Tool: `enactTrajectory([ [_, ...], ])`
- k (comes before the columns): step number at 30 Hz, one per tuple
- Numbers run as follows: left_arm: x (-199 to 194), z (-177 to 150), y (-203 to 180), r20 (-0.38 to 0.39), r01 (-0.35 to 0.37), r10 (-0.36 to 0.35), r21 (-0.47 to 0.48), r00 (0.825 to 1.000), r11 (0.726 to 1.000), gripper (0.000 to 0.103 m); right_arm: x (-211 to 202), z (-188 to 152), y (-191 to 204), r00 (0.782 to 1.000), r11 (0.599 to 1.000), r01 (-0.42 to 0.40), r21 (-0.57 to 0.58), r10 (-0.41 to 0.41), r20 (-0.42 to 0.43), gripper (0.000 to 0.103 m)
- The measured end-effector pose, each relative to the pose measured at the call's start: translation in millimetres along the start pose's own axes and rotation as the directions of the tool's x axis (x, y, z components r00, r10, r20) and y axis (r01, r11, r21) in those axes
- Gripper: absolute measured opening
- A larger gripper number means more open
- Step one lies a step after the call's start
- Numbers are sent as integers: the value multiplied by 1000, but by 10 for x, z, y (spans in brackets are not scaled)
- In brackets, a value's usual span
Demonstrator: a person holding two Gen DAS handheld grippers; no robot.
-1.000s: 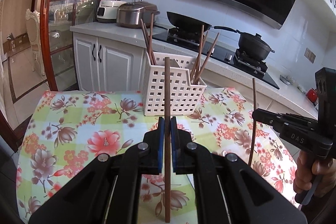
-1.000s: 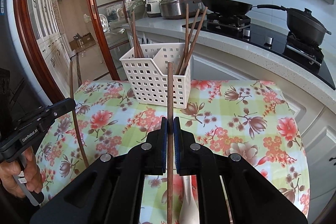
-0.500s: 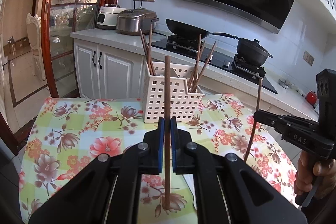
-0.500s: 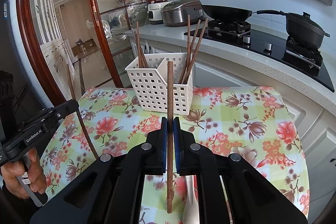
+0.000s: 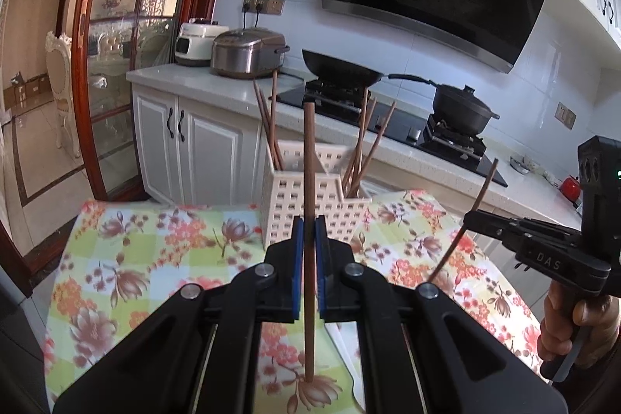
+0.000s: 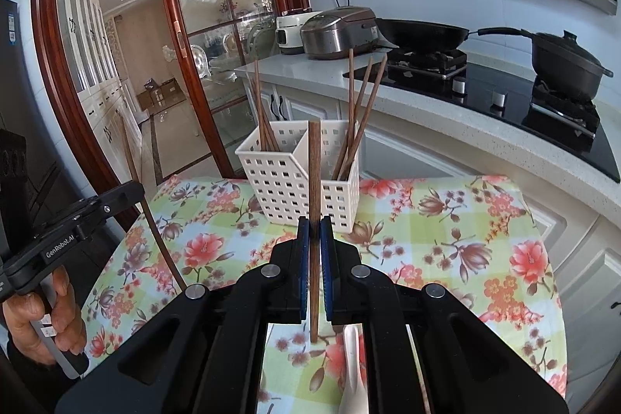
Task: Organize utensils
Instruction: 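Lift both held chopsticks upright and carry them toward the white basket, then lower both chopsticks into the basket and open both grippers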
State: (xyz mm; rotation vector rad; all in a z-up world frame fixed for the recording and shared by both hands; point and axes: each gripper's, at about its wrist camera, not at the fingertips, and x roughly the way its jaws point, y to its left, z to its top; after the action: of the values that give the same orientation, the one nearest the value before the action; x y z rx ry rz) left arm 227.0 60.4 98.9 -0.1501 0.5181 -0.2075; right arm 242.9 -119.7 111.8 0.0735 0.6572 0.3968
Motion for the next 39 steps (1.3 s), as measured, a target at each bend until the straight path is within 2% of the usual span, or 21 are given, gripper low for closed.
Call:
enactTrajectory([
  [8,1,662,-47,61,20,-23,45,998,999,6,-6,508,17,999,1000,-18,-22,19,39,8],
  [15,131,1242,-126,134,10,-20,73,991,997,6,58,970,6,998,999,-22,-40,24,58,8],
  [23,266,1714,-244,180,-3,-15,97,984,995,6,51,1415,-38,995,999,-9,-43,13,100,8],
  [29,461,1872,-194,188,-18,1,89,982,996,6,174,1640,-99,993,1000,5,-29,-2,120,8],
  [39,845,1802,-28,175,-41,31,54,984,998,6,585,1587,-184,997,1000,18,1,-18,74,8],
])
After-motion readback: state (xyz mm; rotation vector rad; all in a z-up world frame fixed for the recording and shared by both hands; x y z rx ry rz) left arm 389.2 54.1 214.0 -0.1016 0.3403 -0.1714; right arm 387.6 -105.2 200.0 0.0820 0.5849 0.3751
